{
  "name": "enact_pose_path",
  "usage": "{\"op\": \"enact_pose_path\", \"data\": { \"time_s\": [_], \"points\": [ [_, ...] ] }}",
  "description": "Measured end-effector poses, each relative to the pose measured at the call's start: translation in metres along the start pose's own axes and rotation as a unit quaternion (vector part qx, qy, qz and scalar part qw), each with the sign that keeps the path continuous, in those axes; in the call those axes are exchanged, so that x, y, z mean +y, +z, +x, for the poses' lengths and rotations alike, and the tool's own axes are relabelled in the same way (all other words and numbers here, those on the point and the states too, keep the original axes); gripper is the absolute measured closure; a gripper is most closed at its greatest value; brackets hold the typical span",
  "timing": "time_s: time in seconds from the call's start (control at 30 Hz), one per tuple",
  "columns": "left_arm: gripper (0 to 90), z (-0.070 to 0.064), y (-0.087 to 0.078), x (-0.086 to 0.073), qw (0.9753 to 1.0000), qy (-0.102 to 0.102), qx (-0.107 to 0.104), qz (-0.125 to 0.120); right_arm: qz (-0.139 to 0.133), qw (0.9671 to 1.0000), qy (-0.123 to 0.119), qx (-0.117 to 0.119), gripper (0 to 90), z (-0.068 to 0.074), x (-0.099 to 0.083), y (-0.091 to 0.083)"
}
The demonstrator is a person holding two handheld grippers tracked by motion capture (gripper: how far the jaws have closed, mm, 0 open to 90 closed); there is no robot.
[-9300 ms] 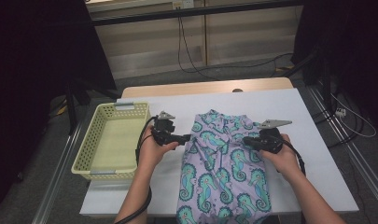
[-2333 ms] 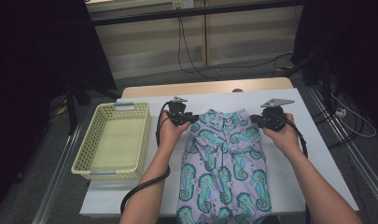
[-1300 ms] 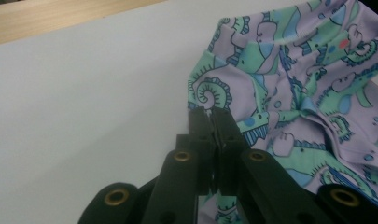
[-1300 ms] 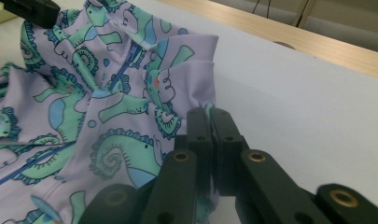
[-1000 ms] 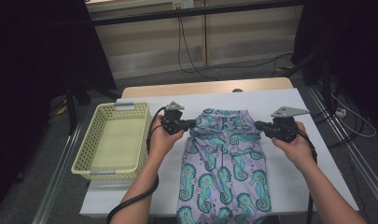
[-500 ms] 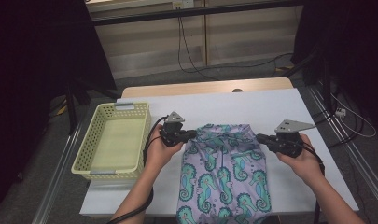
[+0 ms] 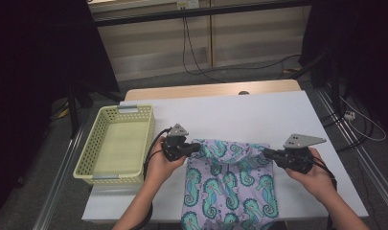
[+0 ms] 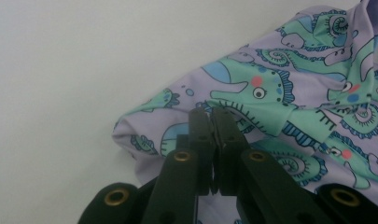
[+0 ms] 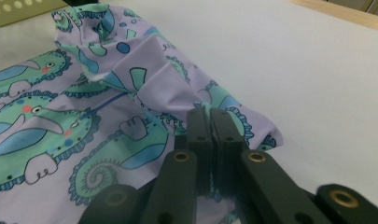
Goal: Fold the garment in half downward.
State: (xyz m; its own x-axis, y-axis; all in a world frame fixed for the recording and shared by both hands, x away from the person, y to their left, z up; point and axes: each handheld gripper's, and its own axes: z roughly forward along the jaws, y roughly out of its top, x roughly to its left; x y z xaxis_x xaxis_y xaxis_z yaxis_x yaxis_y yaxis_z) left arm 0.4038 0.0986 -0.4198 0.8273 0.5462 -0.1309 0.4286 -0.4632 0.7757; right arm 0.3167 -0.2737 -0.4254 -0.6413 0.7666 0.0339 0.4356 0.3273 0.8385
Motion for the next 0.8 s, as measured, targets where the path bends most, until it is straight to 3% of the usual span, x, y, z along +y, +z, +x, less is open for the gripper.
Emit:
{"op": "enact_pose_path", "data": {
  "time_s": [0.6,0.8],
  "points": [
    [88.2,-0.015,-0.02,-0.017,0.9992,0.03,-0.024,0.013,-0.005,0.9998,0.003,0.021,88.7,0.012,-0.014,-0.02],
    [88.1,-0.018,-0.028,-0.026,0.9992,0.021,-0.03,0.015,0.001,0.9996,0.001,0.029,88.7,0.019,-0.019,-0.024]
  ]
}}
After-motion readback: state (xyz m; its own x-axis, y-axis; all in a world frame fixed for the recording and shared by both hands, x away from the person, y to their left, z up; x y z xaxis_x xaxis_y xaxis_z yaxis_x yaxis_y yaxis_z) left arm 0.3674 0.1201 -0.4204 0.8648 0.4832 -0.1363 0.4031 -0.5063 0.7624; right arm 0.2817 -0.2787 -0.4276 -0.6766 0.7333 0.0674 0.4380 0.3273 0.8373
